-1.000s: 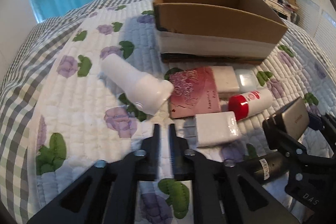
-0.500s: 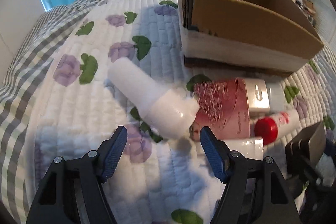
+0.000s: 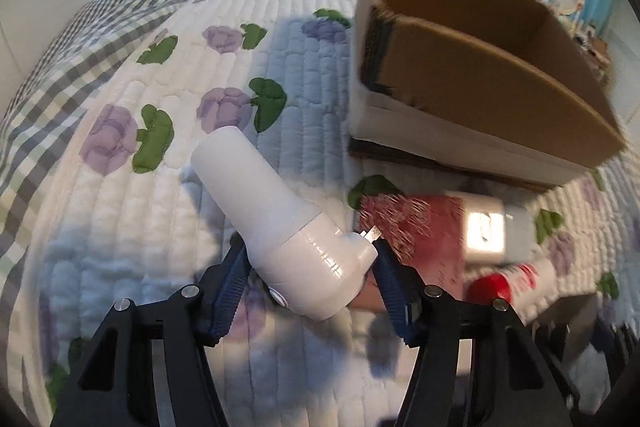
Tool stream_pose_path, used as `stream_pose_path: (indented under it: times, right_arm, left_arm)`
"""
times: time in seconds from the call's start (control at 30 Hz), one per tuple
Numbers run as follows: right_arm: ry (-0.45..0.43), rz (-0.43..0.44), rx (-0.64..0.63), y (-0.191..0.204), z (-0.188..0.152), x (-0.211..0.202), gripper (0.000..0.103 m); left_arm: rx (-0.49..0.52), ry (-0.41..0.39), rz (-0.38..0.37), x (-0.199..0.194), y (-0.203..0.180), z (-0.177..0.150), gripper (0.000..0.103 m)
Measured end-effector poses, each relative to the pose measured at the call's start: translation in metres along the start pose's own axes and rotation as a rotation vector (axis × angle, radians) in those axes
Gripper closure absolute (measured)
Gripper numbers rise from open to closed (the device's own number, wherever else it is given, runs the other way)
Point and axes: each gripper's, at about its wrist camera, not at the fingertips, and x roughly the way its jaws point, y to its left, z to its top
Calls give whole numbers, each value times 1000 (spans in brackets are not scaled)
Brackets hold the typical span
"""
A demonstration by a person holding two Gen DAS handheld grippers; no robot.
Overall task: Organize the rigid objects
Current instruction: 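Carry both held items over the box and open both tools to drop them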
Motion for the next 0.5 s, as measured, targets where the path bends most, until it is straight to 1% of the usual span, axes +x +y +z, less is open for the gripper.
stream_pose_path:
  times: [0.2,0.27,0.4,0.5]
  right_arm:
    - [-53,-35,-22,2,10,-24,36]
    - [-77,-48,-29,2,17,-35,36]
    - [-129,-56,-26,-1,36,-60,36]
    - [-181,-71,-32,-2,60,-82,36]
  left_arm:
    - [53,-61,-42,-46,-7,-24,41]
    - [78,-95,-55,-67,-9,-27,41]
    - [127,-157,-68,-103,-15,-24,41]
    - [148,-213,-66,-125,-18,-12,41]
